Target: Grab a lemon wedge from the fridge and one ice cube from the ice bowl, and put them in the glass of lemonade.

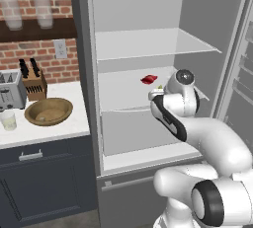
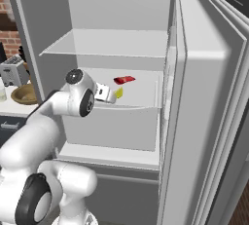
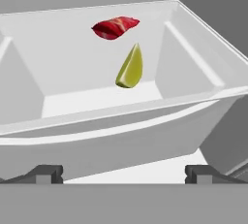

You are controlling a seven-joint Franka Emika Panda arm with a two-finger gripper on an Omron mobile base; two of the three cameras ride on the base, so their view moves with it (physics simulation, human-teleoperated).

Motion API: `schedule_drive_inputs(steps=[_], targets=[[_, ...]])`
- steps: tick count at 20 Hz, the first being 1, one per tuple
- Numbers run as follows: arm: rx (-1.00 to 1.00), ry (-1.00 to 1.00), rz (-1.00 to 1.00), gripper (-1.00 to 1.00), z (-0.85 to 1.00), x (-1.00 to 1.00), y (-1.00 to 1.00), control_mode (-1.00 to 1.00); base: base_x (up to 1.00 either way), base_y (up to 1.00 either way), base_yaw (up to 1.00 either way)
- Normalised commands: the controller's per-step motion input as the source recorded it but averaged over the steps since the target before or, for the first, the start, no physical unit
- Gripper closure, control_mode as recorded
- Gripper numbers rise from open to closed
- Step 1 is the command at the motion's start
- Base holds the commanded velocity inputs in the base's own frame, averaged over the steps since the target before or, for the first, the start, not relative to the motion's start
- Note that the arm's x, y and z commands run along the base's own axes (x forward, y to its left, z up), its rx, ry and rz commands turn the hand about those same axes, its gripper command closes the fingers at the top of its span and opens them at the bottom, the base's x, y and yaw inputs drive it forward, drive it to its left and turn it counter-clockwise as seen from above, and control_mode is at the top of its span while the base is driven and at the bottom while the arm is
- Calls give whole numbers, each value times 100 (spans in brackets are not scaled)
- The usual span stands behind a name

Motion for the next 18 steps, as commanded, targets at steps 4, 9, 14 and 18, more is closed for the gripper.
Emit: schedule_drive_inputs(steps=[4,9,14,18], targets=[[0,0,0,-100,-20,25,0,-100,0,0,0],[0,-4,0,-100,-28,27,0,-100,0,0,0],[0,-1,0,-100,-6,13,0,-100,0,0,0],[0,0,0,-100,0,5,0,-100,0,0,0]])
